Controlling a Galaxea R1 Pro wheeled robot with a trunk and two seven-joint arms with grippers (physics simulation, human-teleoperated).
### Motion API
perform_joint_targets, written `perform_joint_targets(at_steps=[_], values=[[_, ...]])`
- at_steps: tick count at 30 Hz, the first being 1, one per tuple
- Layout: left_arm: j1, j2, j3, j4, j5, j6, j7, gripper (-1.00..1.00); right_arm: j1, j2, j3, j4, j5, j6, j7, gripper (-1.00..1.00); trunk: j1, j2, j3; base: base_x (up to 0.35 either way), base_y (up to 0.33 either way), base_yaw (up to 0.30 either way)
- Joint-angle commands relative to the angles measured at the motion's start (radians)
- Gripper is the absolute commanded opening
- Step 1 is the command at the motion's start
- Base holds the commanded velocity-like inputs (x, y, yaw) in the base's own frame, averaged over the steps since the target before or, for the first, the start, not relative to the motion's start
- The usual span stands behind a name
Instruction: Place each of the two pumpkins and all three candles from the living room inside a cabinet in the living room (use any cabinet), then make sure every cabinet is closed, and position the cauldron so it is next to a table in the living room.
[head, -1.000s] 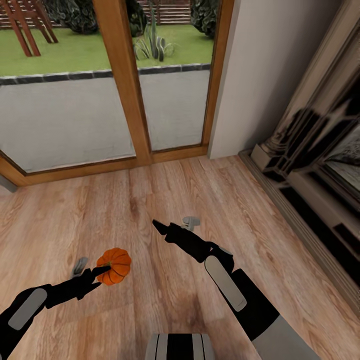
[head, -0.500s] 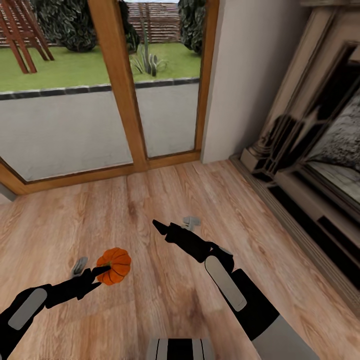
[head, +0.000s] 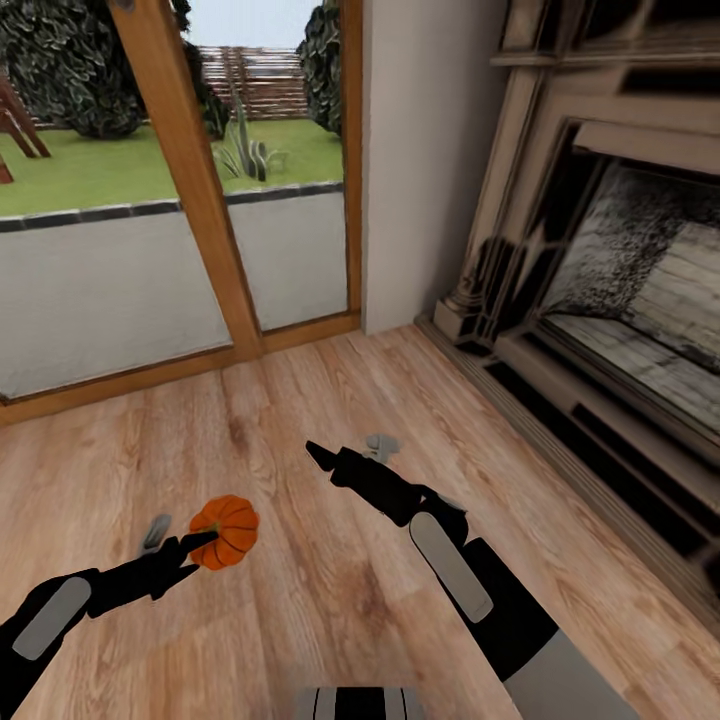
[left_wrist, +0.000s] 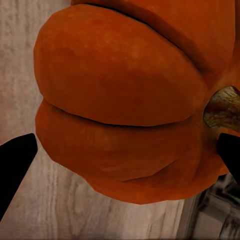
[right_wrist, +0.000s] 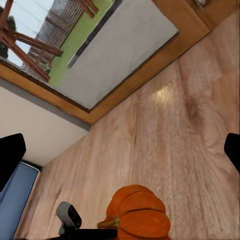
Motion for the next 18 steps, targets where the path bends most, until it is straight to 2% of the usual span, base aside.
perform_joint_targets(at_steps=[1, 3, 6, 11, 13, 16, 18], values=[[0.0, 0.007, -0.003, 0.002, 0.004, 0.002, -0.002, -1.0, -0.001, 0.0, -0.001, 0.005, -0.005, 0.004, 0.001, 1.0, -0.001, 0.0, 0.003, -0.005, 0.002, -0.289], [0.0, 0.028, -0.002, 0.005, 0.005, 0.001, -0.002, -1.0, -0.001, 0.0, -0.003, 0.015, -0.004, 0.004, 0.006, 1.0, -0.002, 0.0, 0.011, -0.002, 0.001, -0.289], [0.0, 0.047, -0.001, 0.007, 0.007, 0.001, -0.002, -1.0, -0.001, -0.004, -0.007, 0.034, -0.004, 0.003, 0.011, 1.0, -0.003, 0.001, 0.023, -0.001, 0.0, -0.289], [0.0, 0.061, 0.002, 0.012, 0.006, 0.001, -0.002, -1.0, -0.001, -0.04, -0.052, 0.045, -0.004, 0.018, 0.015, 1.0, -0.005, 0.002, 0.042, 0.0, 0.0, -0.289], [0.0, 0.069, 0.017, 0.027, 0.006, 0.001, -0.002, -1.0, 0.0, -0.078, -0.075, 0.046, -0.01, 0.039, 0.015, 1.0, -0.006, 0.003, 0.05, 0.0, 0.0, -0.289], [0.0, 0.082, 0.041, 0.066, 0.004, 0.0, -0.001, -1.0, 0.003, -0.16, -0.103, 0.063, -0.031, 0.063, 0.014, 1.0, -0.007, 0.003, 0.062, 0.0, 0.0, -0.289], [0.0, 0.087, 0.047, 0.081, 0.003, 0.0, 0.0, -1.0, 0.006, -0.196, -0.11, 0.094, -0.036, 0.063, 0.012, 1.0, -0.008, 0.004, 0.071, 0.0, 0.0, -0.289]])
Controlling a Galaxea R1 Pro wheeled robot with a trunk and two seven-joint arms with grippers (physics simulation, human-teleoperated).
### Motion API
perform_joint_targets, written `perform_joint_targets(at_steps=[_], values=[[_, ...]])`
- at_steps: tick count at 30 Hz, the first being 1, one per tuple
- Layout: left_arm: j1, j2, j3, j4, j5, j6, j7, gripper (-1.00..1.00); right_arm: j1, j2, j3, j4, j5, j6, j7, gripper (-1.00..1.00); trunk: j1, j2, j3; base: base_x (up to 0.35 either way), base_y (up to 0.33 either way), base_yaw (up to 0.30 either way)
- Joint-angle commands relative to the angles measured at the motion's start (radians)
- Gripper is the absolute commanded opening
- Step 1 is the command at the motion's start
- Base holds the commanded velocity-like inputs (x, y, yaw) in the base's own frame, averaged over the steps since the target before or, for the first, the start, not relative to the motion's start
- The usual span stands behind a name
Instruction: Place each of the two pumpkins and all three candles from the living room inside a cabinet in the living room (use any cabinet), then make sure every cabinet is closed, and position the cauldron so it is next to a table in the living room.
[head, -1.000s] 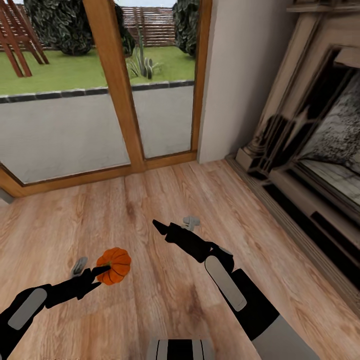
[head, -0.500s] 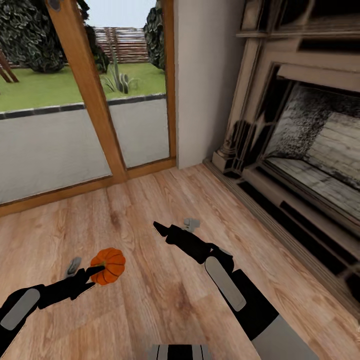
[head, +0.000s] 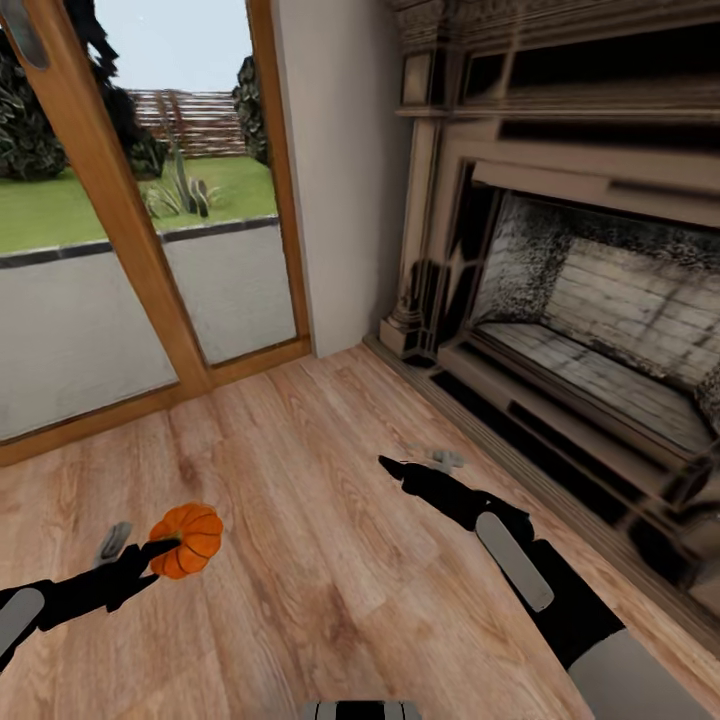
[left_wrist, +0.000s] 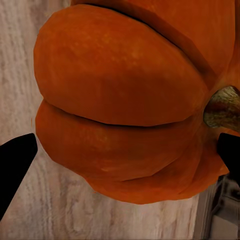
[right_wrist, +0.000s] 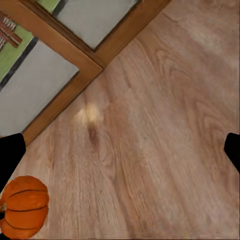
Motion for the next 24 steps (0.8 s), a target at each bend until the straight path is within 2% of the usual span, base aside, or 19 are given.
perform_joint_targets(at_steps=[1, 2, 5, 6, 8, 11, 13, 18, 20, 24], values=[[0.0, 0.004, -0.002, 0.004, 0.006, 0.003, -0.001, -1.0, 0.005, -0.017, -0.001, 0.024, -0.007, 0.001, -0.001, 1.0, -0.001, 0.0, 0.004, 0.0, 0.0, -0.289], [0.0, 0.012, 0.0, 0.009, 0.006, 0.003, -0.001, -1.0, 0.031, -0.036, -0.003, 0.089, -0.007, -0.007, 0.002, 1.0, -0.001, 0.0, 0.008, 0.0, 0.0, -0.289], [0.0, 0.015, 0.0, 0.01, 0.006, 0.003, -0.001, -1.0, 0.063, -0.046, -0.004, 0.208, -0.008, -0.068, 0.003, 1.0, -0.002, 0.001, 0.022, 0.0, 0.0, -0.289], [0.0, 0.013, 0.0, 0.01, 0.006, 0.002, 0.0, -1.0, 0.07, -0.048, -0.004, 0.254, -0.008, -0.106, 0.003, 1.0, -0.003, 0.001, 0.027, 0.0, 0.0, -0.289], [0.0, 0.007, -0.003, 0.011, 0.001, -0.001, 0.001, -1.0, 0.086, -0.049, -0.003, 0.403, -0.009, -0.231, 0.01, 1.0, -0.004, 0.002, 0.036, 0.0, 0.0, -0.288], [0.001, -0.001, -0.008, 0.017, -0.002, -0.009, 0.002, -1.0, 0.093, -0.05, -0.002, 0.494, -0.009, -0.302, 0.022, 1.0, -0.005, 0.002, 0.048, 0.0, 0.0, -0.272], [0.001, -0.007, -0.01, 0.054, -0.004, -0.012, 0.001, -1.0, 0.094, -0.047, 0.0, 0.511, -0.009, -0.311, 0.025, 1.0, -0.006, 0.003, 0.054, 0.0, 0.0, -0.152], [0.003, -0.012, -0.011, 0.098, -0.003, -0.014, -0.001, -1.0, 0.095, -0.043, 0.001, 0.528, -0.009, -0.304, 0.026, 1.0, -0.006, 0.003, 0.047, 0.0, 0.0, -0.034], [0.005, -0.027, -0.011, 0.115, -0.006, -0.014, -0.001, -1.0, 0.095, -0.041, 0.002, 0.53, -0.007, -0.301, 0.026, 1.0, -0.006, 0.003, 0.044, 0.0, 0.0, -0.006], [0.006, -0.041, -0.011, 0.128, -0.009, -0.015, -0.001, -1.0, 0.095, -0.042, 0.002, 0.532, -0.005, -0.291, 0.025, 1.0, -0.006, 0.003, 0.037, 0.0, 0.0, -0.001]])
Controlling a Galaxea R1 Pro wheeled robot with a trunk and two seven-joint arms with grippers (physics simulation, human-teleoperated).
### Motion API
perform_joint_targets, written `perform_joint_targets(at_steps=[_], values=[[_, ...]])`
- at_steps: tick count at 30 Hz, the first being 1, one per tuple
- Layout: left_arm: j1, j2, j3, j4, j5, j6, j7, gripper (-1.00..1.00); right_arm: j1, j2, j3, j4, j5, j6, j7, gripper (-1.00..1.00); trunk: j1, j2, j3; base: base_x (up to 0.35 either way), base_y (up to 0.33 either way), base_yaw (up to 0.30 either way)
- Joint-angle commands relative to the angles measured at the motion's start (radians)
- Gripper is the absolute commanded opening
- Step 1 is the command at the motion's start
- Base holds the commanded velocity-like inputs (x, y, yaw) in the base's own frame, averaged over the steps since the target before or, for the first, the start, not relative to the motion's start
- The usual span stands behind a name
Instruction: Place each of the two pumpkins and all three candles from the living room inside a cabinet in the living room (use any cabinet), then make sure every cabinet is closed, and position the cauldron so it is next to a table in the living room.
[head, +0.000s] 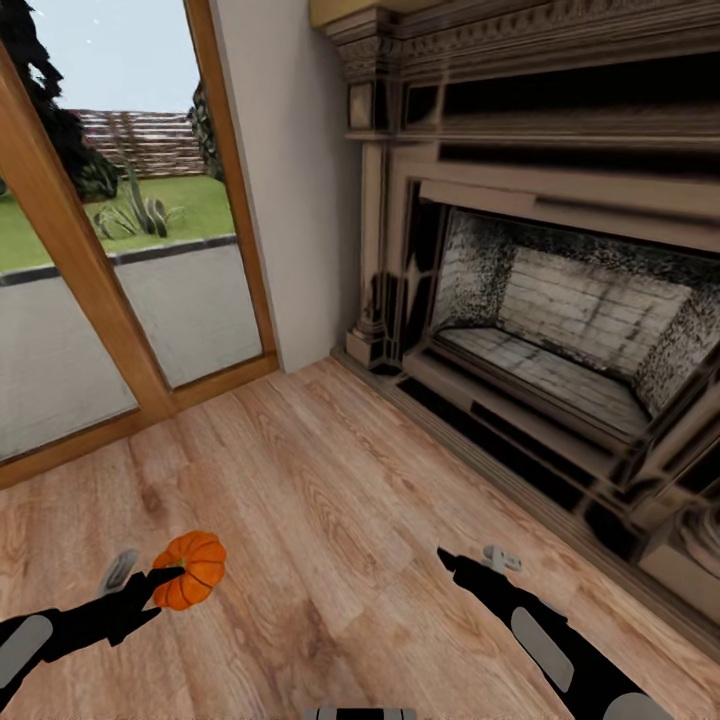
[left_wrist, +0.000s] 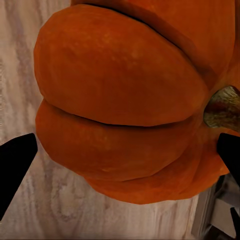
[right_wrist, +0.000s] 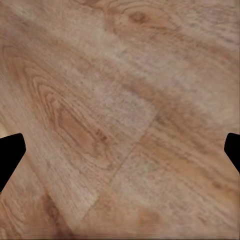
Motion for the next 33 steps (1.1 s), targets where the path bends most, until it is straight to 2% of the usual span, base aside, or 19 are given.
perform_joint_targets(at_steps=[1, 5, 9, 14, 23, 33], values=[[-0.001, -0.001, -0.003, 0.001, 0.007, 0.002, -0.001, -1.0, -0.001, -0.001, 0.003, -0.001, -0.008, 0.005, 0.0, 1.0, 0.0, 0.0, -0.002, 0.0, 0.0, 0.0], [-0.001, -0.014, -0.006, 0.003, -0.005, 0.0, 0.0, -1.0, -0.001, -0.001, 0.004, 0.0, -0.004, 0.003, 0.003, 1.0, 0.0, 0.0, -0.006, 0.0, 0.0, 0.0], [-0.002, -0.017, -0.007, 0.003, -0.023, -0.014, 0.0, -1.0, -0.001, 0.0, 0.005, 0.0, -0.002, 0.005, 0.005, 1.0, 0.0, 0.0, -0.007, 0.0, 0.0, -0.002], [-0.002, -0.016, -0.007, 0.003, -0.025, -0.018, 0.0, -1.0, -0.001, 0.0, 0.005, 0.003, -0.002, 0.003, 0.004, 1.0, 0.0, 0.0, -0.007, 0.0, 0.0, -0.18], [-0.004, -0.011, -0.005, 0.003, -0.025, -0.022, -0.001, -1.0, -0.001, -0.001, 0.005, 0.028, -0.001, 0.0, 0.006, 1.0, -0.004, 0.002, 0.027, -0.004, 0.0, -0.278], [-0.004, -0.01, -0.004, 0.004, -0.023, -0.022, 0.0, -1.0, -0.001, -0.002, 0.006, 0.029, 0.001, 0.006, 0.006, 1.0, -0.009, 0.004, 0.056, -0.149, 0.0, -0.249]])
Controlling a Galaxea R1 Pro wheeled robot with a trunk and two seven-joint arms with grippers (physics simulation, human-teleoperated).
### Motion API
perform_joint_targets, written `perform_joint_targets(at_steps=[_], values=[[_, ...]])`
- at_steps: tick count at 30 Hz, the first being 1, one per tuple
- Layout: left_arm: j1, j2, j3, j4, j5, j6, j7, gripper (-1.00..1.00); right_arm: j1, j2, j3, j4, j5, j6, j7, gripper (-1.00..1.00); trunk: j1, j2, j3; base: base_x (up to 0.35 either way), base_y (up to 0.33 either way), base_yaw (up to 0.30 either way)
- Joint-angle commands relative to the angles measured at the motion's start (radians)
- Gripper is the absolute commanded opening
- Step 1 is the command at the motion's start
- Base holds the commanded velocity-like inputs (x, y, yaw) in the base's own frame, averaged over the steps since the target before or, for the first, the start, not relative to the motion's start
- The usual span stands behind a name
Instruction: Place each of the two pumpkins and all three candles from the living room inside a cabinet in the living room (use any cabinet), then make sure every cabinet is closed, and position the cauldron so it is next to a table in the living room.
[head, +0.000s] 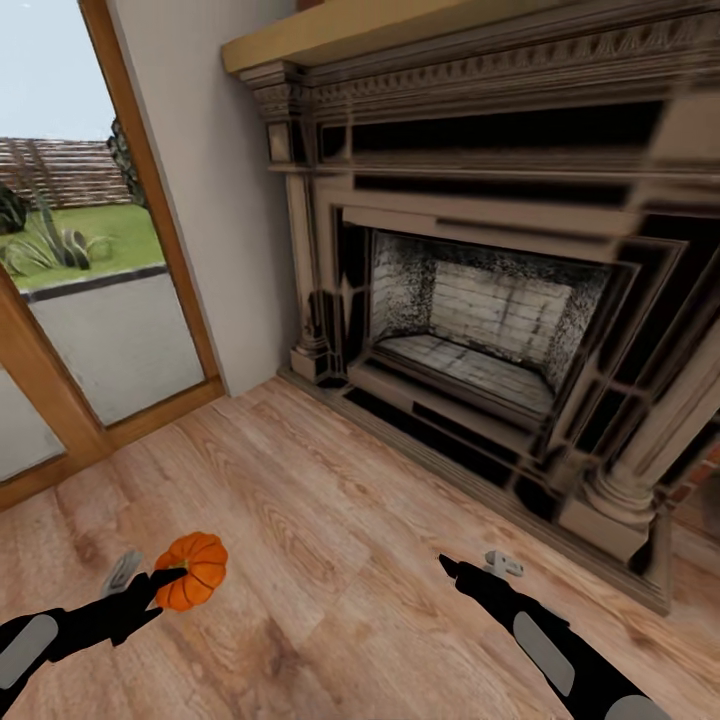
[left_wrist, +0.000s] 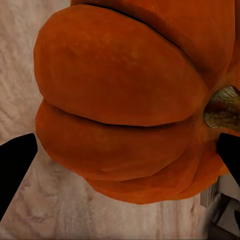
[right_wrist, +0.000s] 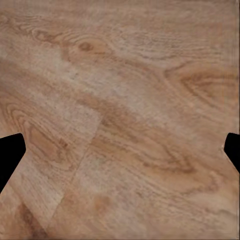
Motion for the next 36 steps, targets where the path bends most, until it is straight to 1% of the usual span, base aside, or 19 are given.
perform_joint_targets(at_steps=[1, 5, 8, 15, 20, 36], values=[[0.0, 0.001, -0.004, 0.0, 0.007, 0.001, 0.0, -1.0, -0.001, -0.001, 0.004, 0.0, -0.009, 0.002, 0.0, 1.0, -0.001, 0.0, 0.002, -0.011, 0.0, -0.242], [0.0, -0.001, -0.005, 0.001, 0.007, -0.026, 0.0, -1.0, -0.001, -0.001, 0.004, 0.0, -0.009, 0.002, -0.001, 1.0, -0.002, 0.001, 0.013, -0.004, 0.0, -0.24], [0.0, 0.0, -0.005, 0.001, 0.008, -0.033, -0.001, -1.0, -0.001, -0.001, 0.005, 0.001, -0.01, 0.002, -0.001, 1.0, -0.004, 0.002, 0.022, -0.001, 0.0, -0.239], [0.0, -0.001, -0.004, 0.025, 0.005, -0.034, -0.001, -1.0, -0.001, 0.0, 0.005, 0.006, -0.011, 0.002, -0.001, 1.0, -0.007, 0.003, 0.042, -0.045, 0.0, -0.238], [0.0, -0.003, -0.005, 0.027, 0.005, -0.036, -0.001, -1.0, -0.001, 0.001, 0.005, 0.026, -0.011, 0.002, -0.001, 1.0, -0.009, 0.004, 0.056, -0.12, 0.0, -0.238], [0.0, -0.004, -0.005, 0.027, 0.005, -0.036, 0.0, -1.0, -0.001, 0.001, 0.005, 0.035, -0.012, -0.002, -0.003, 1.0, -0.016, 0.008, 0.101, -0.005, 0.0, -0.237]])
